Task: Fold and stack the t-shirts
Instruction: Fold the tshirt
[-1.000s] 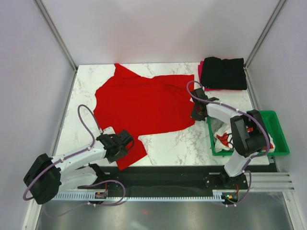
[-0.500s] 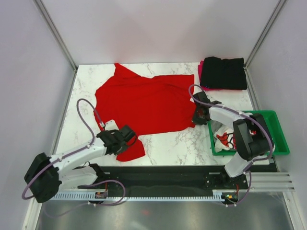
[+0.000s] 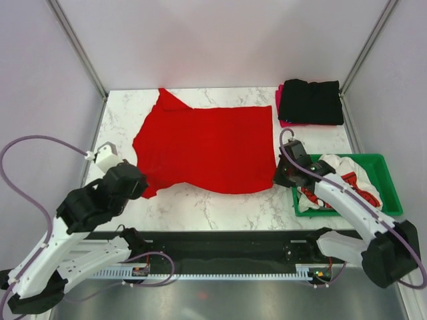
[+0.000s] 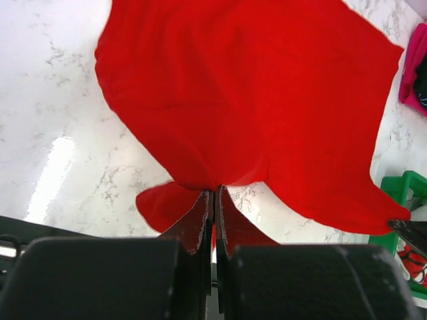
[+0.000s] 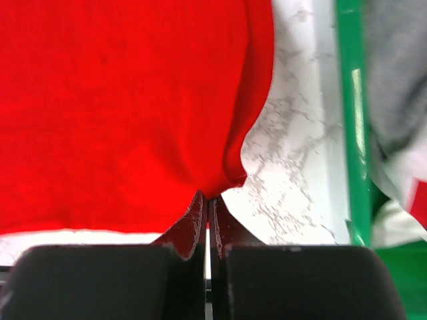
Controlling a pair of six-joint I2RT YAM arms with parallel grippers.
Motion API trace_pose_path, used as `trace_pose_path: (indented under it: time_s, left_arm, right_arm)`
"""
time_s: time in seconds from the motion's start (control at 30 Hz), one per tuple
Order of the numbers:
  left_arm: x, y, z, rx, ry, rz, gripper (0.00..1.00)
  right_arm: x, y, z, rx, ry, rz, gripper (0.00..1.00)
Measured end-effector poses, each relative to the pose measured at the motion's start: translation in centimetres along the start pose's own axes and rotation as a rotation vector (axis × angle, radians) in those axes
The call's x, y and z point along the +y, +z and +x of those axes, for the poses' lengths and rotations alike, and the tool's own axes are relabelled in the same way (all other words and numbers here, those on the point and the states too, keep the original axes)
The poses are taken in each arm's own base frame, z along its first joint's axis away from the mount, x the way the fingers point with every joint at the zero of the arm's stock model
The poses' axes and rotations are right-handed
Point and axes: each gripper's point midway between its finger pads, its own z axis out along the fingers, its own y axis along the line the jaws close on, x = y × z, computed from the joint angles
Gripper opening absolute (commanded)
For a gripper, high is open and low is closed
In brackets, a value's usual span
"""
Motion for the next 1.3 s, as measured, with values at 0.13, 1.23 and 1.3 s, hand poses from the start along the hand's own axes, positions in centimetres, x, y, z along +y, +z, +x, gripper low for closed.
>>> trace_pose_path:
  time_s: [0.13,1.23,1.3]
  left_arm:
    - [1.3,-1.9,-1.5,-0.026,0.018,0.008,0.02]
    - [3.3,16.5,0.6,0.39,0.405,-0.205,0.02]
    - [3.6,17.9,0.5,0.413,0.407,-0.218,0.02]
  right_arm:
    - [-0.9,-2.9,-0.2,-0.052,0.016,0.001,0.0]
    - [-0.1,6.9,-7.2,0.051,-0.094,0.256,0.0]
    - [-0.6,7.8,-7.3,0.066,-0.094,0.273,0.0]
